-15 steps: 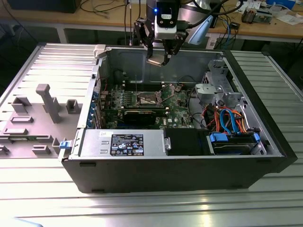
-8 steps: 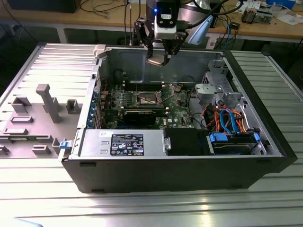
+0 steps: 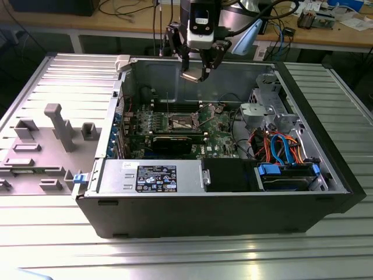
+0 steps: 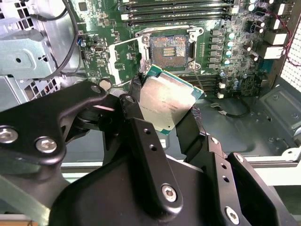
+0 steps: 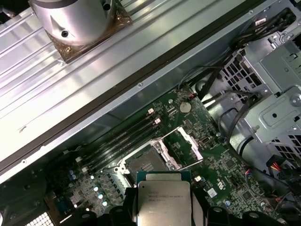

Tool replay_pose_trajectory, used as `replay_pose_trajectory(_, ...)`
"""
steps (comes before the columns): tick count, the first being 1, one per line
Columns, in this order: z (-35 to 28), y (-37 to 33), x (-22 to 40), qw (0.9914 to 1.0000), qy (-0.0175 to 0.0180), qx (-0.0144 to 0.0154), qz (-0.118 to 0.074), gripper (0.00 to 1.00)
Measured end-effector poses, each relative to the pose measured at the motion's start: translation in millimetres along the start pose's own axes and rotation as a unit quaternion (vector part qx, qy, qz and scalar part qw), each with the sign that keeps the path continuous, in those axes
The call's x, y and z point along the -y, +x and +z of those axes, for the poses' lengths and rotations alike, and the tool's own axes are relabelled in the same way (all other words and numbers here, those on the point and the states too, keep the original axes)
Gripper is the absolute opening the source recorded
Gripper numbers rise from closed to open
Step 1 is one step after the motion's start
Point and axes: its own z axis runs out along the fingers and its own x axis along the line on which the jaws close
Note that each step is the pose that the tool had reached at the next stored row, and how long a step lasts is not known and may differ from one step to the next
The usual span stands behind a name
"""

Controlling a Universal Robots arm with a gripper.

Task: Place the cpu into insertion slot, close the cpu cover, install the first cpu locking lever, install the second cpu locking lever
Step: 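Place the cpu into insertion slot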

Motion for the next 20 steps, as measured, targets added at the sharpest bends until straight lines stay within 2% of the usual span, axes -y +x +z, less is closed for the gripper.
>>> replay_pose_trajectory(20, 0.1, 0.0, 0.1, 0.99997, -0.0001, 0.0006, 0.007, 0.55)
